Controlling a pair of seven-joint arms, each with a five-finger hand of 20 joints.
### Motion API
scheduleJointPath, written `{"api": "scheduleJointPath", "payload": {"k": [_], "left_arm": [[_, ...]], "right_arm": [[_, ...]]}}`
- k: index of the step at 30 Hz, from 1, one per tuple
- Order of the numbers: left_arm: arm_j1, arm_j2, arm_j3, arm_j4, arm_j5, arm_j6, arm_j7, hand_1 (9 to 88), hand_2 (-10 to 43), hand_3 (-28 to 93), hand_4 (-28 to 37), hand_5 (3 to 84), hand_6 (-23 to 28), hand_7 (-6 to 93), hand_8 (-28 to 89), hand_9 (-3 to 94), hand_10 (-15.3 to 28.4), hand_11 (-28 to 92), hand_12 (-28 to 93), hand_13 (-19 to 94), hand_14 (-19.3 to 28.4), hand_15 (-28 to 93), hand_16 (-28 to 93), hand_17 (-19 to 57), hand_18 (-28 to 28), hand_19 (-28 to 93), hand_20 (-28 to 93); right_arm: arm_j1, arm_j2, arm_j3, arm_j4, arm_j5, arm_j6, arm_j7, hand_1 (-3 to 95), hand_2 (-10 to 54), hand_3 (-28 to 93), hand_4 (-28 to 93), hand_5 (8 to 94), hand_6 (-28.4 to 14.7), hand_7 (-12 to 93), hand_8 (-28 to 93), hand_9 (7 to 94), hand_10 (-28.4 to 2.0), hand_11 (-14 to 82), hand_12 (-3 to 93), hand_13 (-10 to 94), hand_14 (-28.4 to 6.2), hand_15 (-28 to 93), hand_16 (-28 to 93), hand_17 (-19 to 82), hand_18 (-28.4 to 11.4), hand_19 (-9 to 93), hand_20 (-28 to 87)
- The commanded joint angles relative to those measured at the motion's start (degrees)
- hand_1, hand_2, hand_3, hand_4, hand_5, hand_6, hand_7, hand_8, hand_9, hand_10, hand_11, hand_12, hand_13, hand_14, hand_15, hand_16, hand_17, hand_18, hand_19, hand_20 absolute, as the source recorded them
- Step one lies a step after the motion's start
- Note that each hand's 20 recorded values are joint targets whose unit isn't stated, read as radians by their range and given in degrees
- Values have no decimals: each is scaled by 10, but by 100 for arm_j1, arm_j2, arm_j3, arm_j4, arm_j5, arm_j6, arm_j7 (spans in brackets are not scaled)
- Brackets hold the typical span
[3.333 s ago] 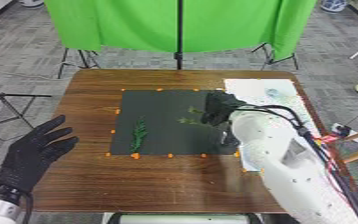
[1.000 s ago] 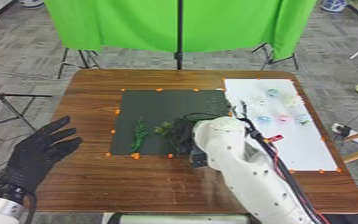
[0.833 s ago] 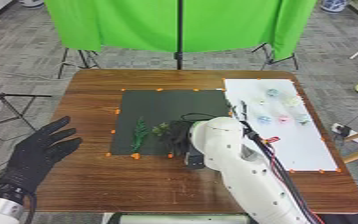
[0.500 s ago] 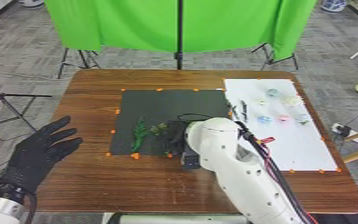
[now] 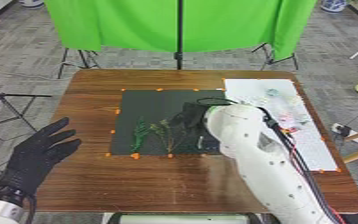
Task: Arrange flowers
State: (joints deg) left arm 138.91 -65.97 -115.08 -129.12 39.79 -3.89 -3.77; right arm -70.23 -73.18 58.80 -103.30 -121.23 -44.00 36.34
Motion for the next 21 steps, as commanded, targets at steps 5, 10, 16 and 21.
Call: {"api": "scheduleJointPath", "payload": {"k": [5,10,16,21], "left_arm": [[168,-72,10,-42,17,119,104,257,-8,710,-264,340,19,250,-117,303,131,305,137,277,159,472,-24,-71,236,543,104],[132,-55,21,-27,14,106,106,257,-9,712,-264,340,19,250,-117,303,131,305,136,277,158,471,-24,-70,236,543,104],[89,-35,44,1,5,105,75,257,-9,713,-265,340,18,250,-117,303,131,305,136,278,160,473,-24,-70,236,543,104],[16,-17,38,25,12,60,18,256,-9,713,-265,341,19,249,-117,303,132,305,136,277,159,472,-24,-71,236,543,103]], "right_arm": [[1129,1514,-166,778,-1211,516,-263,146,6,708,-283,822,-13,407,-160,890,-104,487,337,809,-95,746,303,495,-217,932,609],[1254,1693,-449,1045,-1681,439,-390,195,-42,687,-283,810,-9,425,-168,876,-102,500,336,799,-92,749,301,485,-214,932,598],[1234,1723,-591,1286,-1762,385,-481,252,-73,596,-283,805,-5,439,-179,874,-97,508,333,798,-91,749,301,482,-213,932,592],[1194,1719,-656,1428,-1840,440,-505,312,-72,463,-283,805,-4,444,-181,874,-95,511,332,800,-89,751,298,482,-214,932,593]]}}
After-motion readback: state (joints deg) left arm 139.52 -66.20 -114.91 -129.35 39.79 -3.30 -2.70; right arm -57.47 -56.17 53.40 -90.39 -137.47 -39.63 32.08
